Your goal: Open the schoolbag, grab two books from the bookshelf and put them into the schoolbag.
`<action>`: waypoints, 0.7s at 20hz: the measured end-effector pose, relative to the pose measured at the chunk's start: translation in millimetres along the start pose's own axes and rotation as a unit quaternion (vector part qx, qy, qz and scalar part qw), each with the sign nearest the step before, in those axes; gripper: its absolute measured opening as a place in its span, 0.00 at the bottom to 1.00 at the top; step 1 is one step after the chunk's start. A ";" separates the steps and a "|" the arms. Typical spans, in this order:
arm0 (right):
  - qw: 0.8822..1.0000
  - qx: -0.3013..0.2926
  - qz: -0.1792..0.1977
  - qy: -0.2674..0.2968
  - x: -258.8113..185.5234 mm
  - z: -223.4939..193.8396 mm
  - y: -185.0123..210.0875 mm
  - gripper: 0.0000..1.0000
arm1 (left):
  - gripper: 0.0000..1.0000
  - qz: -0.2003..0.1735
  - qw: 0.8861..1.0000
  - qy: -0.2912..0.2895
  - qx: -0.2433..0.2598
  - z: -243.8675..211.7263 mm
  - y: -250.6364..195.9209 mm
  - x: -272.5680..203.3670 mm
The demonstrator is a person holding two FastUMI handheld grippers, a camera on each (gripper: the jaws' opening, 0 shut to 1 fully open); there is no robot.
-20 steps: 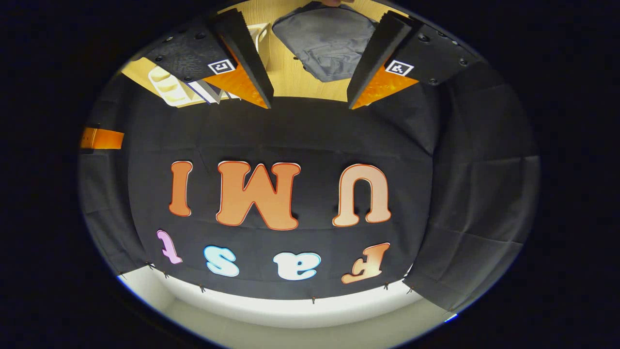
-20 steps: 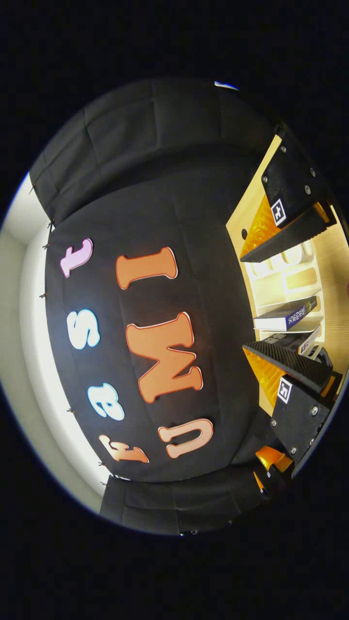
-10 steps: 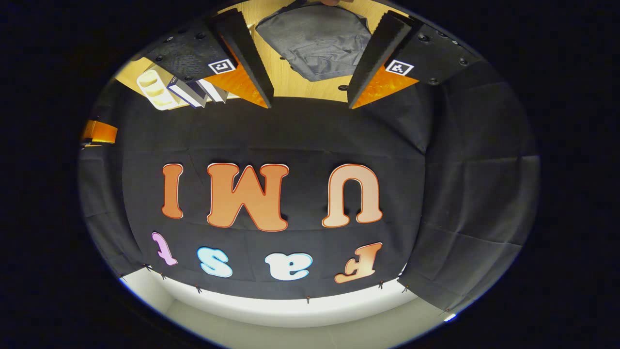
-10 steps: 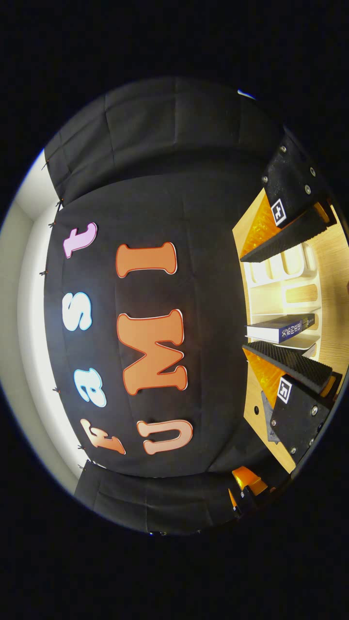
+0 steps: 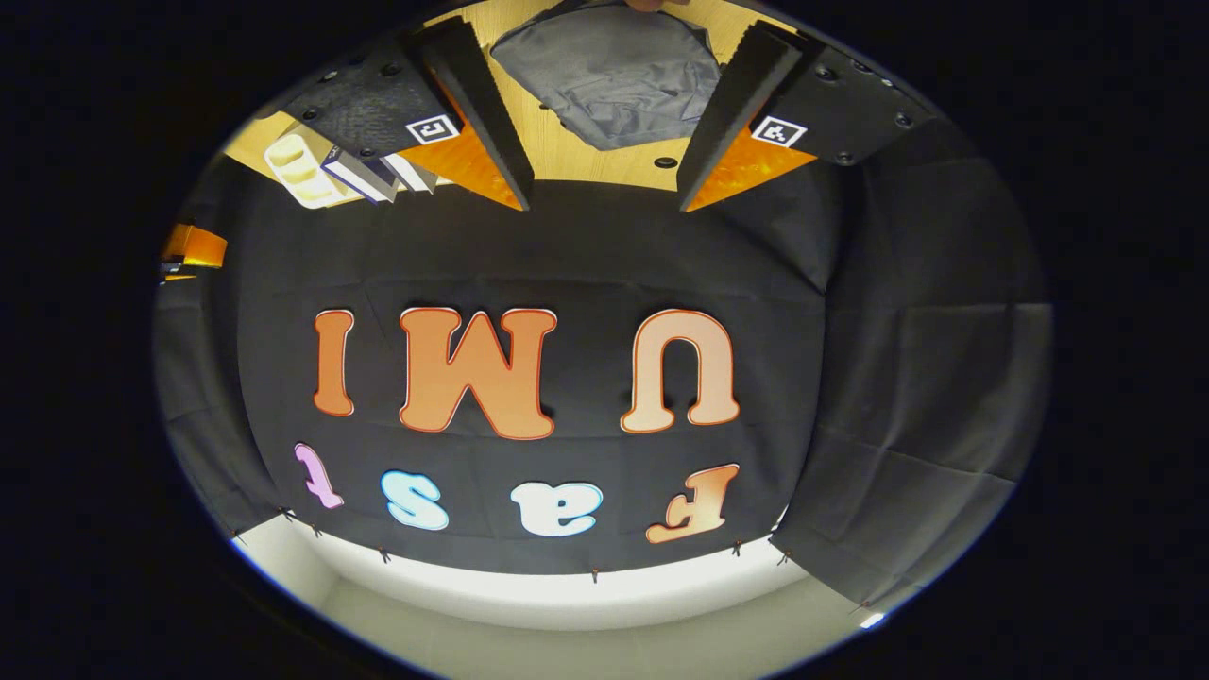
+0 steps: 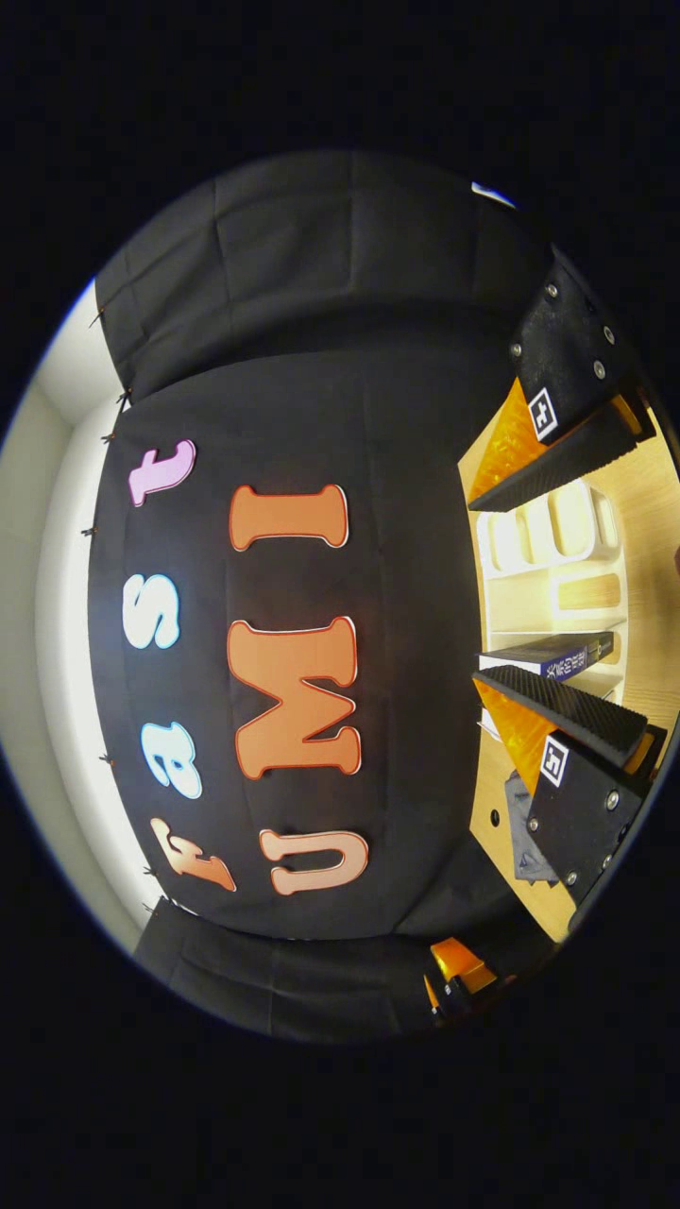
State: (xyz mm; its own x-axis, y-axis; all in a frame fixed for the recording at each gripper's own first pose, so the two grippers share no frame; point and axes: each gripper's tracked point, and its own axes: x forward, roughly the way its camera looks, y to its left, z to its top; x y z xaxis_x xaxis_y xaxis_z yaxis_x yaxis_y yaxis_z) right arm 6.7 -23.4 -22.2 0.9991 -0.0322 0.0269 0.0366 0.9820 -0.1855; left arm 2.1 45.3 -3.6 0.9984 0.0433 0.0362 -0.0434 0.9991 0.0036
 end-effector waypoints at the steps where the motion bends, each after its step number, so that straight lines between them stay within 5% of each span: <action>1: 1.000 0.006 0.000 0.005 -1.0 -2.4 0.5 0.97 | 0.96 0.001 1.000 0.009 0.003 -5.6 0.5 -2.4; 9: 1.000 0.017 -0.025 -0.001 -6.5 2.2 -9.2 0.97 | 0.96 0.012 1.000 0.013 -0.004 -15.4 19.7 0.4; 14: 0.999 0.002 -0.036 0.020 -7.3 -12.5 -18.8 0.97 | 0.96 0.004 0.999 0.014 0.039 -22.5 14.3 3.3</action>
State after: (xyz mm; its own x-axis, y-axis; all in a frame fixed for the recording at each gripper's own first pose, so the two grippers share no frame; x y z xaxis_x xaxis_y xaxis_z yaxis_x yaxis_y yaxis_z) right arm -1.1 -43.9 -31.2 0.9940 -0.1091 0.0015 0.1076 0.9777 -0.1803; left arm 5.5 59.8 -25.9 0.9985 0.0532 0.0085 -0.0538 0.9952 0.0817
